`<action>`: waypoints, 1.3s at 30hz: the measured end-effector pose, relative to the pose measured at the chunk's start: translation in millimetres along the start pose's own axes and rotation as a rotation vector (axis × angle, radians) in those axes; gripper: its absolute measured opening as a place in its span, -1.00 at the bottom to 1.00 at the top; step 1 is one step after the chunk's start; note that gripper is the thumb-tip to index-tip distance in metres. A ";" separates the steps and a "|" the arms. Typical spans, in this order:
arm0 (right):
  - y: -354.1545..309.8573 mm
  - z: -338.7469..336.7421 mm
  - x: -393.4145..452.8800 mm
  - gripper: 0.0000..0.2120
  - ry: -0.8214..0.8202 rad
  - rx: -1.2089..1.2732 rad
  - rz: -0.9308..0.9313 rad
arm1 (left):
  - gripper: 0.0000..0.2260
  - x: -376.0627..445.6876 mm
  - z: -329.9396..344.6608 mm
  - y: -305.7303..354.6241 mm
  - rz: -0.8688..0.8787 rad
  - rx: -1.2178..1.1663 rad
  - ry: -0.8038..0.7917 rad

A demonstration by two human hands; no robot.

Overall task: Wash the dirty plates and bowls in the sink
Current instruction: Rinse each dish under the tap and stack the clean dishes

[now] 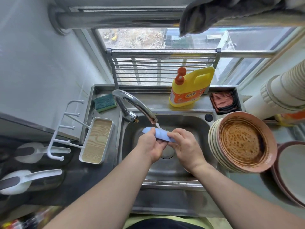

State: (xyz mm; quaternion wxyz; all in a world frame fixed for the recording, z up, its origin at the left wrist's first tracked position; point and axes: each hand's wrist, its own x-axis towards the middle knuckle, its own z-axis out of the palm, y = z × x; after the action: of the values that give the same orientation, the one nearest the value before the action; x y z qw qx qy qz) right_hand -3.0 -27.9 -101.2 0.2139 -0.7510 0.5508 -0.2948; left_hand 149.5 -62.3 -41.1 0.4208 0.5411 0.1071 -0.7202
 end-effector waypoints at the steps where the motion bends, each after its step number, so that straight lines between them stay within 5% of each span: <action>1: 2.2 1.0 -2.7 -0.76 -0.007 0.016 0.005 | -0.56 -2.2 -2.7 0.1 0.007 0.019 0.001; 5: 4.5 0.3 -6.8 -0.65 -0.056 0.110 0.182 | -0.62 -10.0 -17.3 -2.2 0.022 0.074 -0.004; 9: 14.3 2.2 -5.3 -0.79 -0.070 0.162 0.691 | -0.64 -15.4 -36.4 0.0 0.085 0.018 0.018; 15: -6.3 3.3 20.6 -0.78 -0.054 1.190 1.359 | -0.60 -27.0 -59.2 9.7 0.094 -0.177 0.124; 19: -19.5 6.9 51.0 -0.85 -0.003 1.428 1.454 | -0.64 -27.5 -69.0 12.1 0.108 -0.340 0.215; 28: -37.2 2.8 71.8 -0.89 -0.088 1.362 1.462 | -0.65 -17.8 -74.6 9.4 0.115 -0.402 0.258; 39: 1.8 -29.2 54.6 -0.84 0.305 1.439 1.562 | -0.61 5.2 -20.7 -0.8 0.043 -0.312 0.152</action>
State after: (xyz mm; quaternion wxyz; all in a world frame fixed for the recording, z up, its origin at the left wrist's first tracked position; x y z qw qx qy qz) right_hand -12.0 -80.4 -69.6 0.6645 0.1564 0.5962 -0.4224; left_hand 162.9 -51.7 -54.0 0.5058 0.5243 0.2376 -0.6425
